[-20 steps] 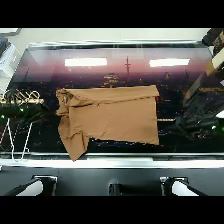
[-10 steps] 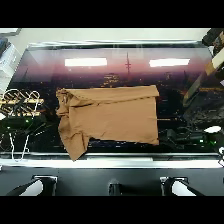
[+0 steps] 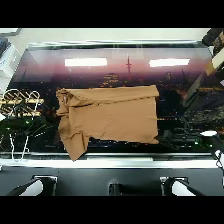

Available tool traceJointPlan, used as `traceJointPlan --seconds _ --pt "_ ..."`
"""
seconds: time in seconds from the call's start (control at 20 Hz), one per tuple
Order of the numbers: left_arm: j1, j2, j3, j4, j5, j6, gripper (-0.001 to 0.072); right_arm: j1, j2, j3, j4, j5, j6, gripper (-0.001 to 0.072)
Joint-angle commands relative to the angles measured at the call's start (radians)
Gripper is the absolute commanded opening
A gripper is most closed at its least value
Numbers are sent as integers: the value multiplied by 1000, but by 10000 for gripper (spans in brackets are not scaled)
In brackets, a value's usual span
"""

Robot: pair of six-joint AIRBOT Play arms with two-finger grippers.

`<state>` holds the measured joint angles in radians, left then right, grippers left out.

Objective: Fold the clothes and pants, and hang the long-sleeved shirts on hangers.

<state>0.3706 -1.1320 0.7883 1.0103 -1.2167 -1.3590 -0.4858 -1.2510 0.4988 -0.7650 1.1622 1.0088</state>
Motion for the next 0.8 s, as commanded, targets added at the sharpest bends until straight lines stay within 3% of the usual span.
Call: traceJointPlan --seconds 0.0,0.1,0.15,0.4,0.55,0.75 --pt "27 1 -11 5 -3 28 622 91 -1 -5 21 -67 5 317" --pt "51 1 -37 1 -3 48 622 131 0 -5 26 -77 5 61" --pt "61 1 -55 1 -2 64 622 131 0 -5 42 -70 4 32" --pt "74 -6 -161 -51 47 148 621 129 48 -3 98 -40 5 32" --pt "74 -10 -197 -66 148 190 605 129 73 -3 130 3 25 32" --pt "74 -56 -197 -182 227 275 604 129 101 -3 129 64 50 32"
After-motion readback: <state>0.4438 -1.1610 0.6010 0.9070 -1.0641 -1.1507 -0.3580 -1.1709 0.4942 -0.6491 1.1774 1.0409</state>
